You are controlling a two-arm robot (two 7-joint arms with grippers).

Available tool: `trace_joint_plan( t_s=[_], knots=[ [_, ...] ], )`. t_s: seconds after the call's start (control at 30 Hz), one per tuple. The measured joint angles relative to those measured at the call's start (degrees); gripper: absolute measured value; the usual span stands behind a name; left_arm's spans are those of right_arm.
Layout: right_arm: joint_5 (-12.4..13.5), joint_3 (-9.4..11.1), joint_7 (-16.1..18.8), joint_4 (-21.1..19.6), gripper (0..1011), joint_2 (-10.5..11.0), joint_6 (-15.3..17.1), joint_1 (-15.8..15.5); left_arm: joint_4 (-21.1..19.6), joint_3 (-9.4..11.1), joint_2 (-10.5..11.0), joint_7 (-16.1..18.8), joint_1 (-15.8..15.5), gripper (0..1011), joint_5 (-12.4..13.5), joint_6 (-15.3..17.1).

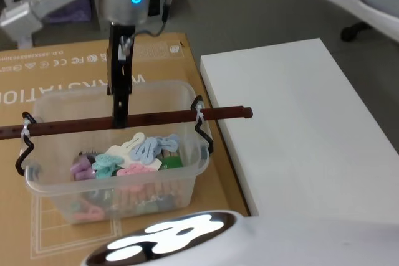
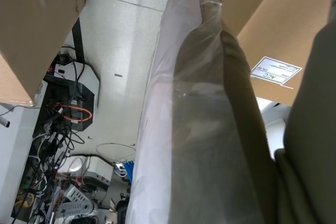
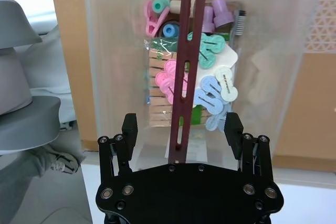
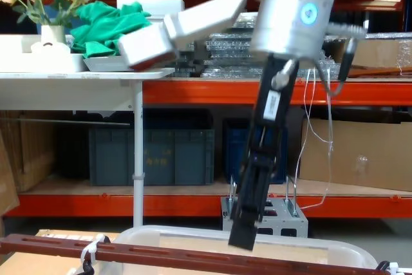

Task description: Use one hand to grasp the basket and place it at the designated location.

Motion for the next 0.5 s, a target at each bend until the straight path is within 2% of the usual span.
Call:
trace_joint_plan(
  t_s=[0.23,0.33,0.5],
  knots=[
    [0.1,0.4,-0.6,-1.7,1000,1.1,0.6,1.0,0.0,0.0,0.0,0.0,0.0,0,0.0,0.0],
    [-0.3,1.2,-1.6,-3.7,1000,2.7,1.3,2.2,0.0,0.0,0.0,0.0,0.0,0,0.0,0.0],
    [-0.6,1.6,-2.2,-4.7,1000,3.5,1.5,2.9,0.0,0.0,0.0,0.0,0.0,0,0.0,0.0]
  ],
)
